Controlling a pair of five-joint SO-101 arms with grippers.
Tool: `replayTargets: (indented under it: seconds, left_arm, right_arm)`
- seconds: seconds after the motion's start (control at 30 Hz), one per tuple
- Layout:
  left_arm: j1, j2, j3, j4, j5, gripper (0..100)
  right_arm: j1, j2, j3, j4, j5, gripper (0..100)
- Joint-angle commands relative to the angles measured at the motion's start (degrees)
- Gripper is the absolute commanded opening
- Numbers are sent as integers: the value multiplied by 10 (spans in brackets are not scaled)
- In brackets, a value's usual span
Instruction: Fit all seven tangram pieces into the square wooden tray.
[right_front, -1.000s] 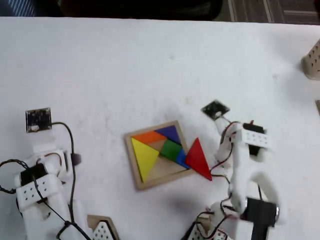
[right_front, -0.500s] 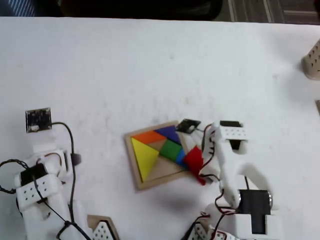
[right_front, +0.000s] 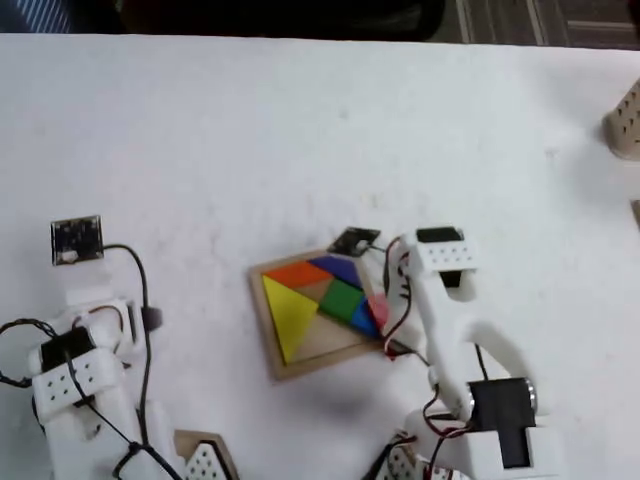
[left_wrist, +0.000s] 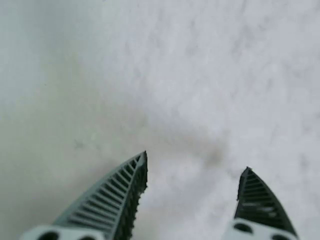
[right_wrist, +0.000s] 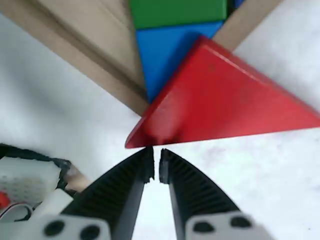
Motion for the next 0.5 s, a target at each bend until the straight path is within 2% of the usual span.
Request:
replayTargets:
  seconds: [0.0, 0.2, 0.37, 0.47]
  left_arm:
    - [7, -6, 0, -12, -4, 106]
    - [7, -6, 0, -12, -4, 106]
    - [7, -6, 0, -12, -4, 106]
    - [7, -6, 0, -12, -4, 106]
  right_arm:
    - [-10, -6, -53, 40, -6, 19]
    - [16, -6, -91, 52, -7, 19]
    - [93, -1, -135, 59, 0, 19]
    - [126, 7, -135, 21, 6, 19]
